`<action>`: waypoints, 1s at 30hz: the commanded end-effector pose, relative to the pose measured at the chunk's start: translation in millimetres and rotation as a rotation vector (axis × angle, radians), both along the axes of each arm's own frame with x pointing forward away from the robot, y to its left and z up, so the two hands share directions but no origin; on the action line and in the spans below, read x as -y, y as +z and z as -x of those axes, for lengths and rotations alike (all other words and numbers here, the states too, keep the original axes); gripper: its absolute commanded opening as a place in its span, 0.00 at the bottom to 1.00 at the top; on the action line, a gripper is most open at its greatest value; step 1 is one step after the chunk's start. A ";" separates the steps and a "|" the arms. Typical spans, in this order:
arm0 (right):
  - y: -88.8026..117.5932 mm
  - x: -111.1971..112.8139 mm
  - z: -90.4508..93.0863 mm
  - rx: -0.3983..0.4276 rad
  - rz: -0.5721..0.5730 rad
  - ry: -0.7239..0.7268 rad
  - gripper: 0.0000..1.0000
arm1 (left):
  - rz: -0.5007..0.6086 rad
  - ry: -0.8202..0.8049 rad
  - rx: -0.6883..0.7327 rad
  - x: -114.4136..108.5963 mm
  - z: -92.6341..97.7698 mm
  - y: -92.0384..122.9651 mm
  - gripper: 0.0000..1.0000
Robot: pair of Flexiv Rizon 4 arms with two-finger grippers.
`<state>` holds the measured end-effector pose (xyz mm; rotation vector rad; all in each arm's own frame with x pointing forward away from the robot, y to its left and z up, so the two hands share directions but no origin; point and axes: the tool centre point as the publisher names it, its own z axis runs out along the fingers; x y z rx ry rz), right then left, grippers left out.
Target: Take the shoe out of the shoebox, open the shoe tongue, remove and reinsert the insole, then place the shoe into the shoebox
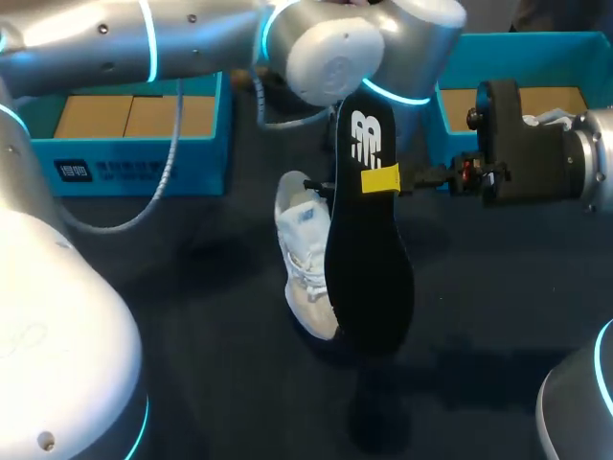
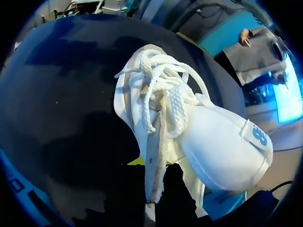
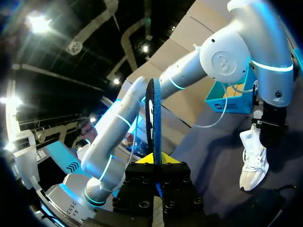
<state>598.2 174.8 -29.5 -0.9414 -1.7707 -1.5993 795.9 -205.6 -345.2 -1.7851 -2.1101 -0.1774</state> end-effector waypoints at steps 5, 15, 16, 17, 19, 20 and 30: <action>-1.1 -2.0 0.8 0.000 0.000 -0.003 0.00 | -0.040 -0.067 -0.035 18.2 -6.6 -2.2 0.00; -1.1 -2.0 0.8 0.000 0.000 -0.003 0.00 | -0.061 -0.172 -0.054 45.7 -7.2 -13.1 0.00; -1.1 -2.0 0.8 0.000 0.000 -0.003 0.00 | -0.061 -0.172 -0.061 48.0 -7.5 -14.5 0.00; -1.1 -2.0 0.8 0.000 0.000 -0.003 0.00 | -0.058 -0.169 -0.059 49.7 -7.1 -16.0 0.00; -1.1 -2.0 0.8 0.000 0.000 -0.003 0.00 | -0.058 -0.170 -0.063 52.6 -4.8 -19.5 0.00; -1.1 -2.0 0.8 0.000 0.000 -0.003 0.00 | -0.060 -0.169 -0.059 53.4 -3.7 -20.7 0.00; -1.1 -2.0 0.8 0.000 0.000 -0.003 0.00 | -0.087 -0.217 -0.082 58.7 13.9 -42.8 0.00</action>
